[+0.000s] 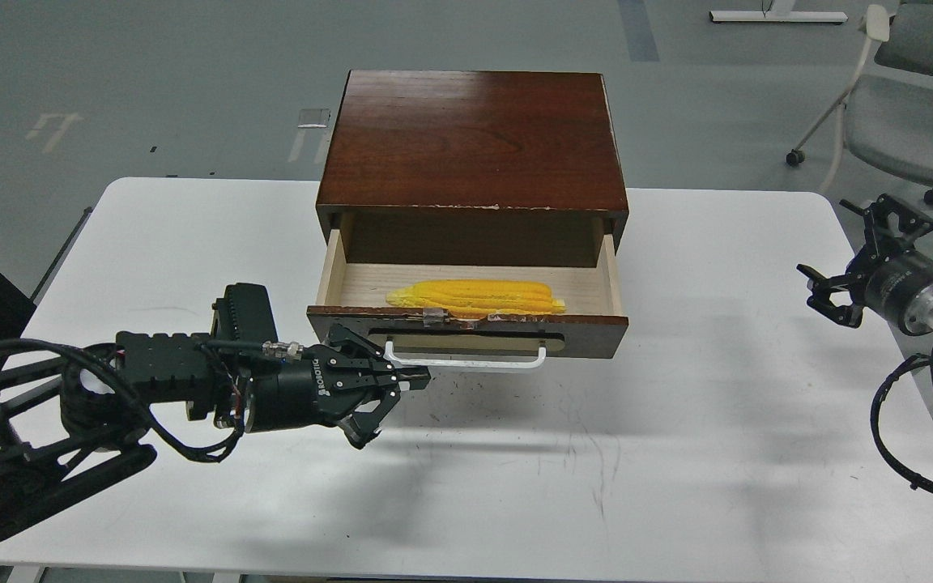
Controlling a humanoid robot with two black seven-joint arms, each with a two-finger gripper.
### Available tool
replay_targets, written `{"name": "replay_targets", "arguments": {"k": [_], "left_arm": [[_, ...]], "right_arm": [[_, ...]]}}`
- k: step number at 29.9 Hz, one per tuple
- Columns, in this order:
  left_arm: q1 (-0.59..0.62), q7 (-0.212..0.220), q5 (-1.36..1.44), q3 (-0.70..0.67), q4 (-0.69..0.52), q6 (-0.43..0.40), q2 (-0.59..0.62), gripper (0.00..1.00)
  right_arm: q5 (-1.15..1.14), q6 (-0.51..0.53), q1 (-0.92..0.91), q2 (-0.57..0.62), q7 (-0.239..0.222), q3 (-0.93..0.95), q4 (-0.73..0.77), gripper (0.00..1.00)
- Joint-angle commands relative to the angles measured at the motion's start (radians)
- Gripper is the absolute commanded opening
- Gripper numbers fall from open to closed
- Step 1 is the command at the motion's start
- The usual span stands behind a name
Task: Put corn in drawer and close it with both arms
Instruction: 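Position the left gripper against the drawer front beside the handle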
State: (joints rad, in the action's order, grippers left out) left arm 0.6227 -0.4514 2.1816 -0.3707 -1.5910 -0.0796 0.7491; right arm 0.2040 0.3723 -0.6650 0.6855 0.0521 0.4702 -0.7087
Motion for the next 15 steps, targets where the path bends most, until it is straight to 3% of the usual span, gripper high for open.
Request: {"name": "replay_targets", "arguments": {"k": [1,15], "left_arm": [[0.000,0.002,0.000,-0.008,0.005,0.000,-0.011,0.00],[0.012,0.000,0.000,-0.033,0.066,-0.002,-0.065,0.00]], "right_arm": [[0.000,0.000,0.002,-0.001,0.000,-0.001,-0.003,0.97],[-0.002,0.002,0.008,0.000,0.000,-0.001,-0.003,0.97]]}}
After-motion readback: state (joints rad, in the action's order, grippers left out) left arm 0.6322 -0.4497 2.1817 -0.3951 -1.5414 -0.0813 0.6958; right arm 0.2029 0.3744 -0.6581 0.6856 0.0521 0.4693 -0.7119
